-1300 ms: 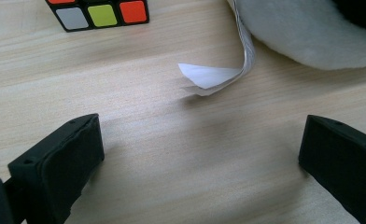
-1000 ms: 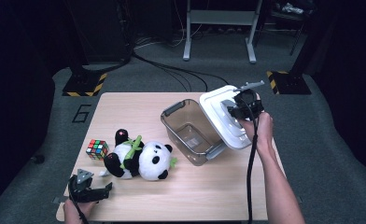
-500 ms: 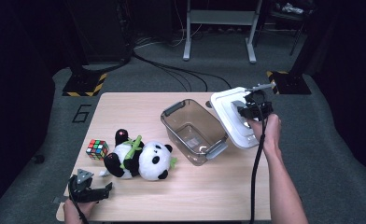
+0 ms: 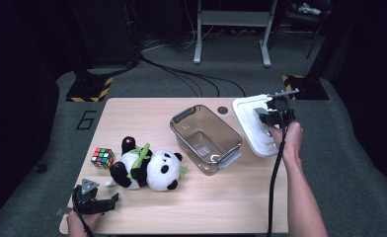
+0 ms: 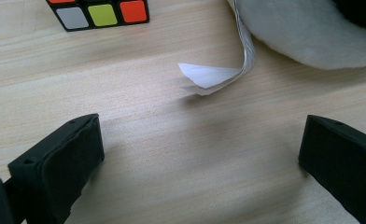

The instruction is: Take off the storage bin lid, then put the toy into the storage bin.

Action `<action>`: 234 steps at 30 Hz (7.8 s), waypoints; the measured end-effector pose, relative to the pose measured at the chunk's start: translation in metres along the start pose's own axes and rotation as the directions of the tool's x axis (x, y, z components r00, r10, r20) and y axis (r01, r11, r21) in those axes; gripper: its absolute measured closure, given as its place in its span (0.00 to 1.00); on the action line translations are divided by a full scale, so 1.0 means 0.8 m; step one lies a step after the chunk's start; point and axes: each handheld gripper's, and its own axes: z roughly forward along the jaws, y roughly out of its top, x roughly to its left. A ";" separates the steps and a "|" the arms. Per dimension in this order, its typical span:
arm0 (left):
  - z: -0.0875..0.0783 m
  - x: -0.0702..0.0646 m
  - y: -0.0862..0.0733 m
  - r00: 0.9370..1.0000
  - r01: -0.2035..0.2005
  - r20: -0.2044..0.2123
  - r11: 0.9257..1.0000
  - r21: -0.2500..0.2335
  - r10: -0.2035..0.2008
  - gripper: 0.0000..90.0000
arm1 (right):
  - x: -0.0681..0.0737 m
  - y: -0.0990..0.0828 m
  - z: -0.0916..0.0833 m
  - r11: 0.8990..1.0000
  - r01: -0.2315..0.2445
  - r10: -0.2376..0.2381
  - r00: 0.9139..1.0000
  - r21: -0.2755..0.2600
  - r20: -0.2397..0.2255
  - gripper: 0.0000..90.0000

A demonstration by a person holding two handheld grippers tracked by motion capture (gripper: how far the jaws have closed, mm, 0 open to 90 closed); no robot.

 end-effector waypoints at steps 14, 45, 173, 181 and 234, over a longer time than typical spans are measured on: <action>0.000 0.000 0.000 1.000 -0.001 0.000 1.000 0.001 0.001 0.00 | -0.018 -0.027 0.046 0.996 -0.076 0.074 0.996 0.050 0.042 0.74; -0.001 0.001 0.001 1.000 -0.010 0.002 1.000 0.015 0.010 0.00 | -0.013 -0.094 0.131 0.970 -0.184 0.168 0.980 0.160 0.105 0.73; -0.094 -0.003 0.096 0.993 -0.079 0.090 0.997 -0.017 0.080 0.00 | 0.133 -0.265 0.053 0.994 0.104 -0.107 0.976 -0.026 -0.189 0.00; -0.097 -0.017 0.132 0.989 -0.108 0.101 0.993 -0.050 0.112 0.00 | 0.133 -0.265 0.053 0.994 0.104 -0.108 0.976 -0.027 -0.189 0.00; 0.014 -0.112 0.208 0.958 -0.280 0.097 0.952 0.125 0.269 0.40 | 0.133 -0.265 0.053 0.994 0.104 -0.108 0.976 -0.027 -0.189 0.00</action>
